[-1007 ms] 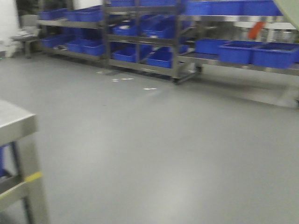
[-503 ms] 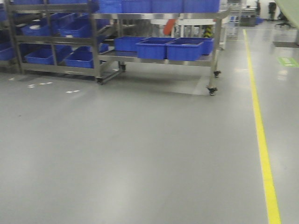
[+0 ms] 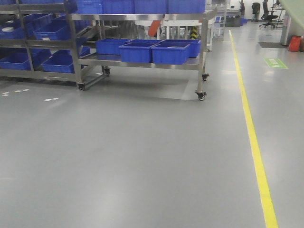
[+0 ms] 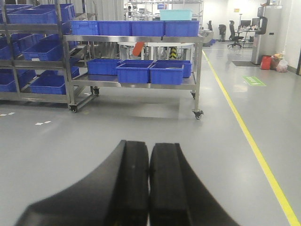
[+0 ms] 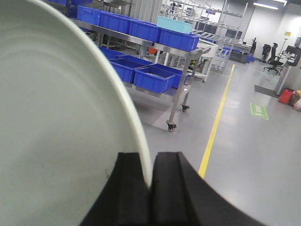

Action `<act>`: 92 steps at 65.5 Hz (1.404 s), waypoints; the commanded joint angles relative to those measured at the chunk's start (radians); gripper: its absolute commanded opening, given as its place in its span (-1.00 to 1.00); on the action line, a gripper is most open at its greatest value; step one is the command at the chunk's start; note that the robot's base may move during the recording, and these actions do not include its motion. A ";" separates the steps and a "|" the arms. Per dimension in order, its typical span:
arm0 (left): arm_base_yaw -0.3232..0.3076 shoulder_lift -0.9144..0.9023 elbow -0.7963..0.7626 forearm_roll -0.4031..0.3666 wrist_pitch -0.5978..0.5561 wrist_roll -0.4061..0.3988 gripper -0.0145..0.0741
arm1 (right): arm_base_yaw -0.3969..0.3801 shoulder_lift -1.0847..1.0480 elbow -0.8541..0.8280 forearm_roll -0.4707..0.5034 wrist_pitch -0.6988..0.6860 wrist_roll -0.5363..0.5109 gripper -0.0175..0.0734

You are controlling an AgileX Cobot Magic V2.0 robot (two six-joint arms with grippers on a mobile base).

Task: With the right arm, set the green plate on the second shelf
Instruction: 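Drive the base along the shelving toward the blue bin shelf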

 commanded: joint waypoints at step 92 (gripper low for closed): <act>-0.003 -0.017 0.040 -0.003 -0.088 -0.002 -0.38 | -0.003 0.016 -0.027 -0.020 -0.112 0.002 -0.50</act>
